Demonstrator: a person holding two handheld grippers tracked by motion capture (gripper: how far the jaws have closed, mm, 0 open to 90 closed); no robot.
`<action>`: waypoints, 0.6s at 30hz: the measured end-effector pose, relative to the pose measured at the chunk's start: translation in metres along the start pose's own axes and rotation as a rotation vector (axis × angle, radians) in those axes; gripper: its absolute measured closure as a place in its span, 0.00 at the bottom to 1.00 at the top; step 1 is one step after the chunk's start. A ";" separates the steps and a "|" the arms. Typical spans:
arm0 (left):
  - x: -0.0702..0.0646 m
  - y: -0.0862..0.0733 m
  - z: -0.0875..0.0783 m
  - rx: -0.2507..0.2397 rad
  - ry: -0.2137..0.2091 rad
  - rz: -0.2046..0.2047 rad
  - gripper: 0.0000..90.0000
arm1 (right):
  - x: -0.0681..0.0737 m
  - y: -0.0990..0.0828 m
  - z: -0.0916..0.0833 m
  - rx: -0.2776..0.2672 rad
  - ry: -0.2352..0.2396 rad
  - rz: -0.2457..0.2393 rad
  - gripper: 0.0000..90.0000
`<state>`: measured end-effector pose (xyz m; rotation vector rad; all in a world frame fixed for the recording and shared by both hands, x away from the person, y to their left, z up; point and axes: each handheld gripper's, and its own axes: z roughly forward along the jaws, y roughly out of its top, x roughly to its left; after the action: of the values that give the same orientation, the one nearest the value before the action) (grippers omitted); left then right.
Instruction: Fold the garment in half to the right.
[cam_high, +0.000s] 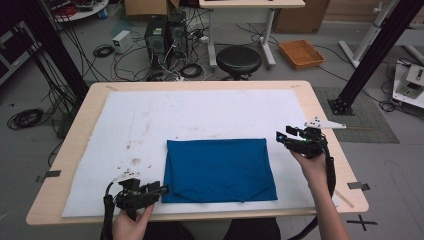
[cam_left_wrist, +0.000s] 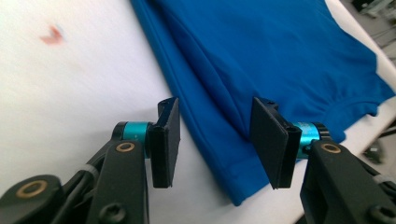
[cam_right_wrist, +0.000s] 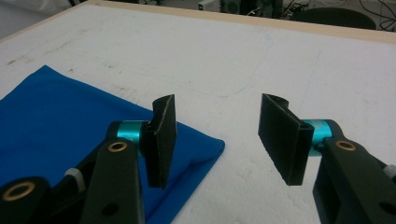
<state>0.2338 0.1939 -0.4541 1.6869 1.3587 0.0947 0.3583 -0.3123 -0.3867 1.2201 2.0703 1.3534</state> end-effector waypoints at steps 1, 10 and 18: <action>-0.001 0.000 0.000 -0.006 0.013 -0.003 0.60 | 0.000 0.000 0.000 0.001 0.000 0.000 0.52; -0.009 -0.001 0.012 -0.038 -0.042 -0.064 0.59 | 0.005 0.000 0.004 0.007 0.012 -0.012 0.52; -0.016 -0.001 0.020 -0.052 -0.006 -0.044 0.72 | 0.029 0.005 0.020 0.028 0.049 -0.057 0.52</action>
<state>0.2384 0.1696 -0.4582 1.6122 1.3769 0.0979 0.3583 -0.2769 -0.3878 1.1404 2.1482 1.3456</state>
